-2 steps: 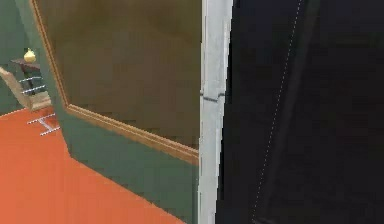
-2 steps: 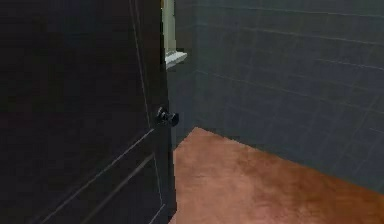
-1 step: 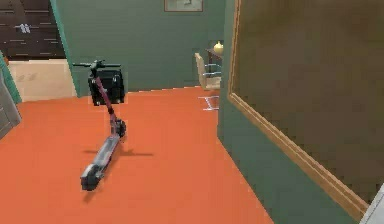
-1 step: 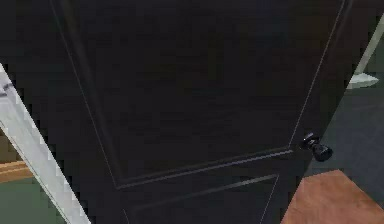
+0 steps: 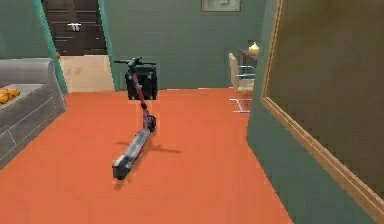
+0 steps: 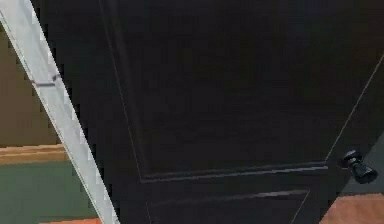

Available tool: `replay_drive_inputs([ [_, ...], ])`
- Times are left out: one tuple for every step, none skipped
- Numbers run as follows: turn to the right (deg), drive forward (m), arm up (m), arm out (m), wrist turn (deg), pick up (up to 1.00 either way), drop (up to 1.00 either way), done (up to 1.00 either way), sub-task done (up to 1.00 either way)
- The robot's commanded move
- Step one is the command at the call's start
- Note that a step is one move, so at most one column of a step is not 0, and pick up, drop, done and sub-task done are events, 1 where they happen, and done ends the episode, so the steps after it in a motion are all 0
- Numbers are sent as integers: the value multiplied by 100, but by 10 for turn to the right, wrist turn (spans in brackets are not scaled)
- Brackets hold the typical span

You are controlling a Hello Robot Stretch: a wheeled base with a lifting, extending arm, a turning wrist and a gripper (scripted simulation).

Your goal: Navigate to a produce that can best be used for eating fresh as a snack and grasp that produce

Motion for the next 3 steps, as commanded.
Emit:
replay_drive_inputs([
  [0, 45, 0, 0, 0, 0, 0, 0, 0],
  [-450, 0, 0, 0, 0, 0, 0, 0, 0],
  [-120, 0, 0, 0, 0, 0, 0, 0, 0],
])
